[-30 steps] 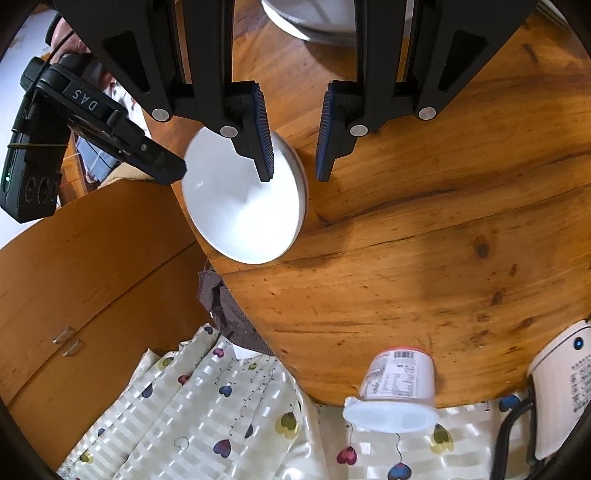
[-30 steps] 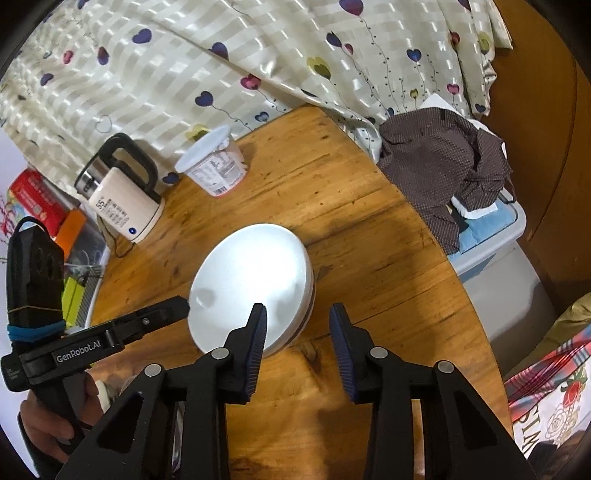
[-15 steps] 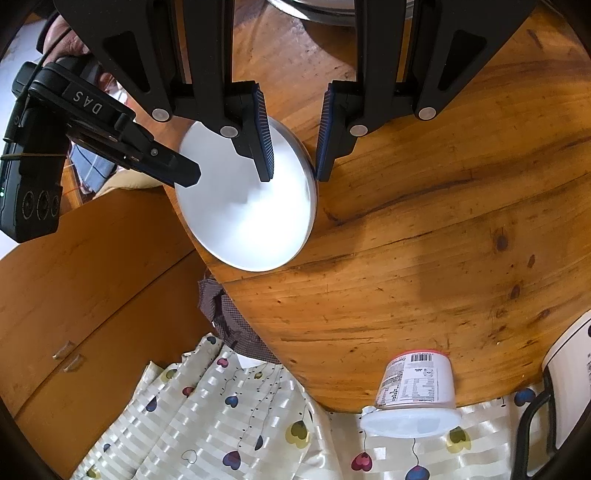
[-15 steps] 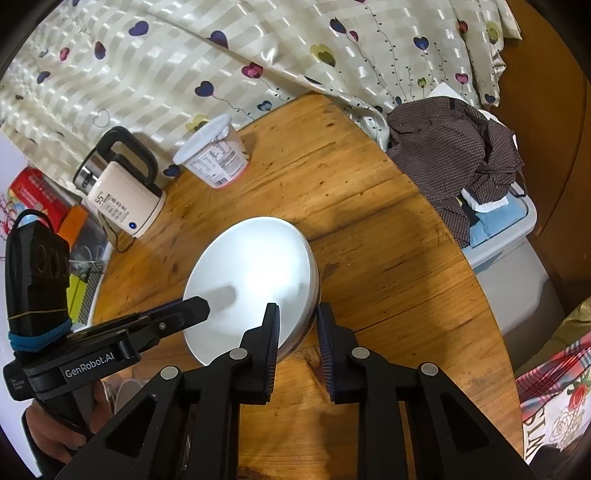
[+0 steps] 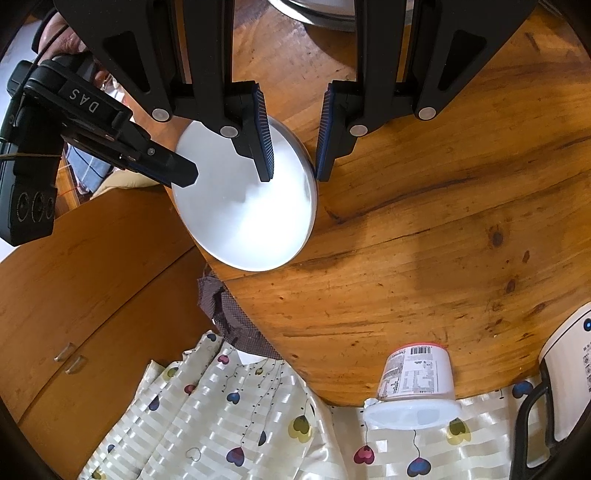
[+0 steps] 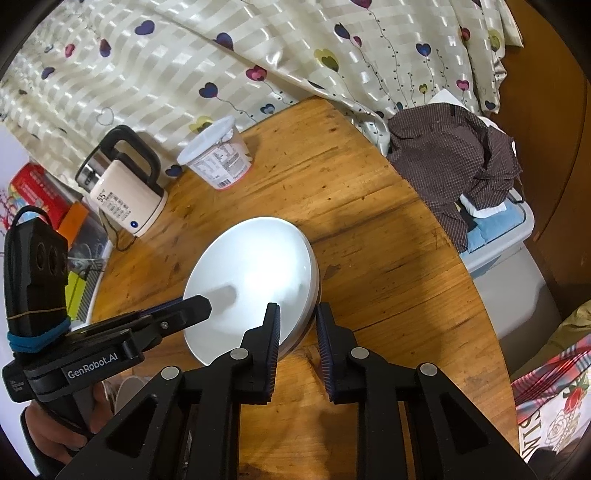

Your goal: Organize plates and bowls

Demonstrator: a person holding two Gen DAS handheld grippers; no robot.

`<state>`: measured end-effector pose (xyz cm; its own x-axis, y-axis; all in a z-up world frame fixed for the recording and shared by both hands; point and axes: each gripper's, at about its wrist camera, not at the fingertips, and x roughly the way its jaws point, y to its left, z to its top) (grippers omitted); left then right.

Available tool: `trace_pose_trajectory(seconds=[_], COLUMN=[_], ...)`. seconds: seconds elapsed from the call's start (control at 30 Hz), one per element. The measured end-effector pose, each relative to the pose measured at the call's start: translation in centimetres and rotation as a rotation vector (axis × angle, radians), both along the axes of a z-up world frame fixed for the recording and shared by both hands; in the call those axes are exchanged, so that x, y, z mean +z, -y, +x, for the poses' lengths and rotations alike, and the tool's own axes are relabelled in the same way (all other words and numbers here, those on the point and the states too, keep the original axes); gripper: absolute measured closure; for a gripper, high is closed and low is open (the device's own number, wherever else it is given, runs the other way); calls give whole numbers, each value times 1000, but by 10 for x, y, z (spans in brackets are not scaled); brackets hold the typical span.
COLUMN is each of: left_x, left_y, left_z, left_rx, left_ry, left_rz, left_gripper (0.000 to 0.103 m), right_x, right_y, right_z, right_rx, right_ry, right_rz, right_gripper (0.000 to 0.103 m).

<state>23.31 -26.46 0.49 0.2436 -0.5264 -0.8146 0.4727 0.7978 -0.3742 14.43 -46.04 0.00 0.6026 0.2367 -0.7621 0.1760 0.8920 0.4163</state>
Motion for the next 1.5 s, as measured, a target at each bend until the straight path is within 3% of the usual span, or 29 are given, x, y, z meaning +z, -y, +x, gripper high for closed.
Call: trace_pose_trajectory(seconds=[0.73, 1.5], left_x=[34, 59], left_y=[-32, -96], left_z=[-36, -82], left_rx=[47, 150], left_ry=[64, 113], left_rz=[-36, -73], left_gripper=[79, 79], right_x=[39, 64], right_y=[-28, -84], right_z=[-29, -55], right_rx=[48, 152], right_ry=[66, 111], right_rz=[-31, -43], right_gripper=[83, 83])
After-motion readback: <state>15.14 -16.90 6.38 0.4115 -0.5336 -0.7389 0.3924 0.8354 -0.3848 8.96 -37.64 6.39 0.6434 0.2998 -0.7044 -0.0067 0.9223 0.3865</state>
